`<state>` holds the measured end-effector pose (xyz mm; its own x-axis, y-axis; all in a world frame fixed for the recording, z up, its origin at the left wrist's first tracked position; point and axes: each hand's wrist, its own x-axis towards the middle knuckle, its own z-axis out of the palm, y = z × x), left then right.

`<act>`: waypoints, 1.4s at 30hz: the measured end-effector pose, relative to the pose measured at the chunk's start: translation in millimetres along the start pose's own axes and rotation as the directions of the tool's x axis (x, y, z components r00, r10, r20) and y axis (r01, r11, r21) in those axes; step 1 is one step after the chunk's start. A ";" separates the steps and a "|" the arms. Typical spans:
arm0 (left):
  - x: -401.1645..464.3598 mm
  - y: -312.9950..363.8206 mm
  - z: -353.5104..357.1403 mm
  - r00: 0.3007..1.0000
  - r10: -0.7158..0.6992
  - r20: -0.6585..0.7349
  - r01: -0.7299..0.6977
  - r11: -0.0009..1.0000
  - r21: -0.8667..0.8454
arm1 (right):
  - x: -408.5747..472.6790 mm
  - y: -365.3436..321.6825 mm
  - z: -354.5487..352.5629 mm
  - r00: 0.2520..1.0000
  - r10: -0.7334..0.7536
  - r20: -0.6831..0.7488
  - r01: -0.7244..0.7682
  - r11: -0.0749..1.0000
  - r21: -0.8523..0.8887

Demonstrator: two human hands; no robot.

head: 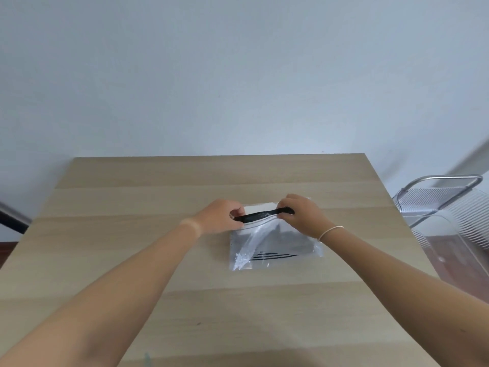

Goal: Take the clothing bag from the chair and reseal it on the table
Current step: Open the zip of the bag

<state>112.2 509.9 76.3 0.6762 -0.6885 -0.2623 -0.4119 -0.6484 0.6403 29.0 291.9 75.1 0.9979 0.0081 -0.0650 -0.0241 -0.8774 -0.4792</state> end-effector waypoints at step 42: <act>-12.6 58.9 -46.4 0.977 0.136 -0.166 -0.129 0.990 0.053 | -32.6 -20.6 -72.6 0.998 0.063 -0.004 -0.060 0.963 0.262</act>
<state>107.7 495.5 150.8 0.7059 -0.7066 -0.0497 -0.5271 -0.5709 0.6295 1.4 274.8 150.7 0.9946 -0.0494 -0.0917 -0.0991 -0.7196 -0.6873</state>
